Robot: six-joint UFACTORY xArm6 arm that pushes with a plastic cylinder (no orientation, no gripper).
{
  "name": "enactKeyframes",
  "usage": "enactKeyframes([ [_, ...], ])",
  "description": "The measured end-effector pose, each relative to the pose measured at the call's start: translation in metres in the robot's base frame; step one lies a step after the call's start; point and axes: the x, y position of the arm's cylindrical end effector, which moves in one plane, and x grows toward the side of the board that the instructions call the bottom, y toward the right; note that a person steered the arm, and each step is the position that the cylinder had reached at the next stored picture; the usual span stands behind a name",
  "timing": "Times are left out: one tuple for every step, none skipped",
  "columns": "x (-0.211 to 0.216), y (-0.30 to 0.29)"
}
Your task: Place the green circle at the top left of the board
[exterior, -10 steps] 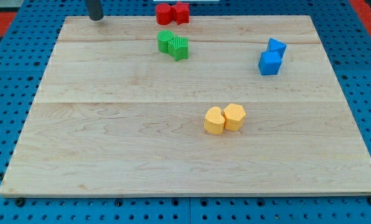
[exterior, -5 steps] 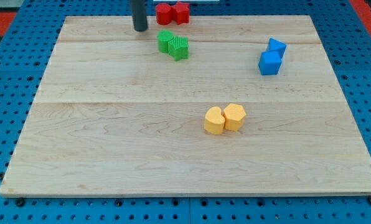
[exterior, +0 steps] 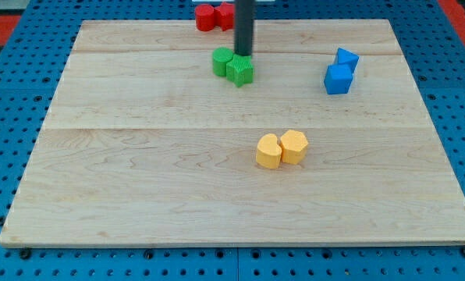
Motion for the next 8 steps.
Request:
enactKeyframes([
  [0.007,-0.064],
  [-0.002,-0.121],
  [0.024,-0.085],
  [0.057,-0.142],
  [-0.008,-0.162],
  [-0.007,-0.178],
  [0.026,-0.179],
  [0.047,-0.137],
])
